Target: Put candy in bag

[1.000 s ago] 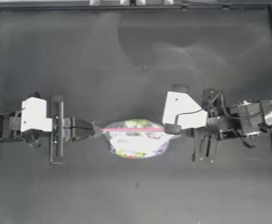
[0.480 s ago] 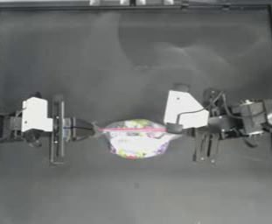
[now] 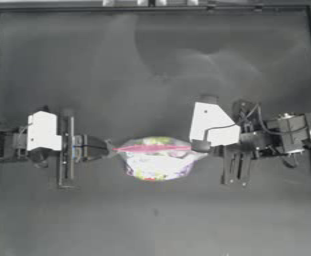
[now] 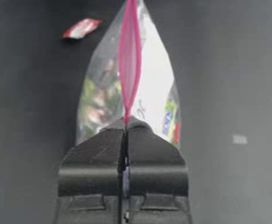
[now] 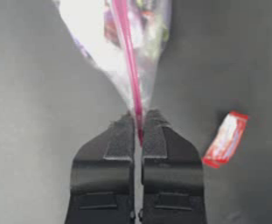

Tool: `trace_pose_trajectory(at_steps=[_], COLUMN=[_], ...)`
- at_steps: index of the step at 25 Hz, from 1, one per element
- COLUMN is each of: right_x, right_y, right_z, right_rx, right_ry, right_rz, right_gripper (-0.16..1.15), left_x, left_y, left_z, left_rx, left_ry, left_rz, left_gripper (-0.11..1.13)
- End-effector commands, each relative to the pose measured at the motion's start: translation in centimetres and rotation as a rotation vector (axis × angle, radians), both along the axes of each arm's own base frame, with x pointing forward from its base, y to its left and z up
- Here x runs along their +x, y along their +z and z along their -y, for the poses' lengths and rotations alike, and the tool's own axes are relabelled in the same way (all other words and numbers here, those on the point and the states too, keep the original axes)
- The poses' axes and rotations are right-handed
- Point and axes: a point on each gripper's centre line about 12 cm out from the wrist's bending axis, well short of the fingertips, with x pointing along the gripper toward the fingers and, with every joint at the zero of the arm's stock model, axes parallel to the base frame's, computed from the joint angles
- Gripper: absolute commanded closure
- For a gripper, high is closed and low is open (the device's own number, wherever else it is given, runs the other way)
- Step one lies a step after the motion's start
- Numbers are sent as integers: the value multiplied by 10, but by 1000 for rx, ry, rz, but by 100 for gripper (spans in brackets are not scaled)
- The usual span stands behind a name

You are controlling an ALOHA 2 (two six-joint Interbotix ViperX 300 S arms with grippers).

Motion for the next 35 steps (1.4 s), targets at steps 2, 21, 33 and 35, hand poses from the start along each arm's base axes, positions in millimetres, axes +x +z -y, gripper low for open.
trace_pose_trajectory(at_steps=[2,21,33,35], right_x=[3,19,23,23], right_y=[12,-4,-20,-22], right_z=[0,-2,-4,-3], right_rx=[3,9,14,14], right_ry=[7,30,38,36], right_rz=[68,109,99,94], right_gripper=[93,93,93,93], left_x=[6,27,35,37], left_y=[17,4,-6,-9], left_z=[0,4,10,10], left_rx=[4,27,31,31], left_ry=[-5,-27,-48,-48], left_rz=[46,6,-20,-26], left_gripper=[96,96,96,96])
